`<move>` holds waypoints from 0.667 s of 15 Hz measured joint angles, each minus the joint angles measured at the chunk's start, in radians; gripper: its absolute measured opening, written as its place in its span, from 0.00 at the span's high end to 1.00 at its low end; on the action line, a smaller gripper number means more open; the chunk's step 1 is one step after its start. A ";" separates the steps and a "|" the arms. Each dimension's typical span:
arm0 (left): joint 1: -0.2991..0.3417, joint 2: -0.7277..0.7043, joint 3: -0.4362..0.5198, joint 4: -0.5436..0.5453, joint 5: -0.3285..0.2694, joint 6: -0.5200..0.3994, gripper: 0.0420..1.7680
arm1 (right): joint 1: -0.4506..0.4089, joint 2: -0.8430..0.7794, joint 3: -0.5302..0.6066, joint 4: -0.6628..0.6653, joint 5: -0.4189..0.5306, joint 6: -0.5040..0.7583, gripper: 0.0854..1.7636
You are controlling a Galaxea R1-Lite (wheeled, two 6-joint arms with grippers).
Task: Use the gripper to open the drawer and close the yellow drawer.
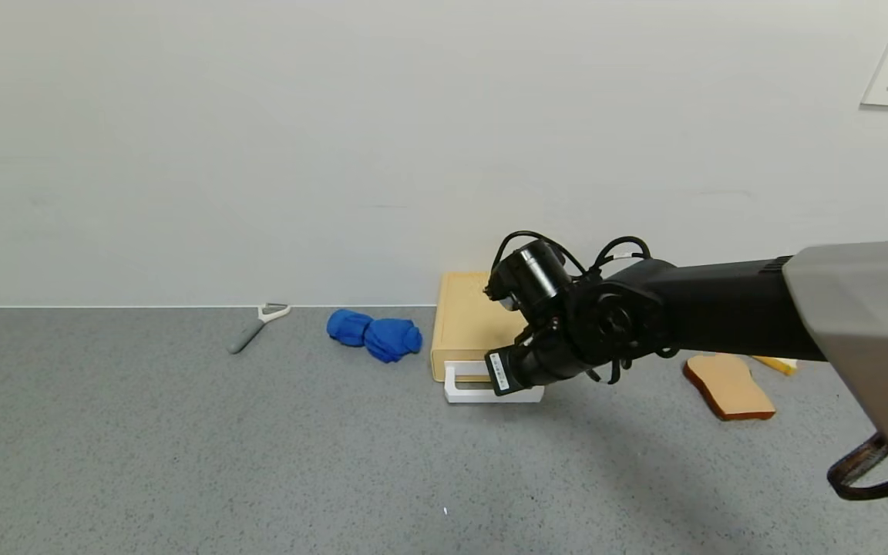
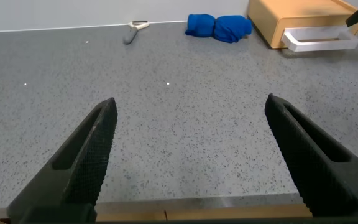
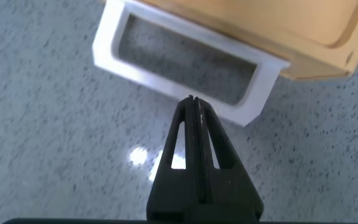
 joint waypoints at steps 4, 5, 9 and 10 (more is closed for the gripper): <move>0.000 0.000 0.000 0.000 0.000 0.000 0.03 | 0.017 -0.113 0.083 0.008 0.062 -0.044 0.98; 0.000 0.000 0.000 0.000 0.000 0.000 0.03 | 0.020 -0.149 0.113 0.007 0.078 -0.077 0.98; 0.000 0.000 0.000 0.000 0.000 0.000 0.03 | 0.012 -0.301 0.244 -0.006 0.121 -0.132 0.83; 0.000 0.000 0.000 0.000 0.000 0.000 0.03 | 0.007 -0.334 0.278 -0.012 0.126 -0.145 0.74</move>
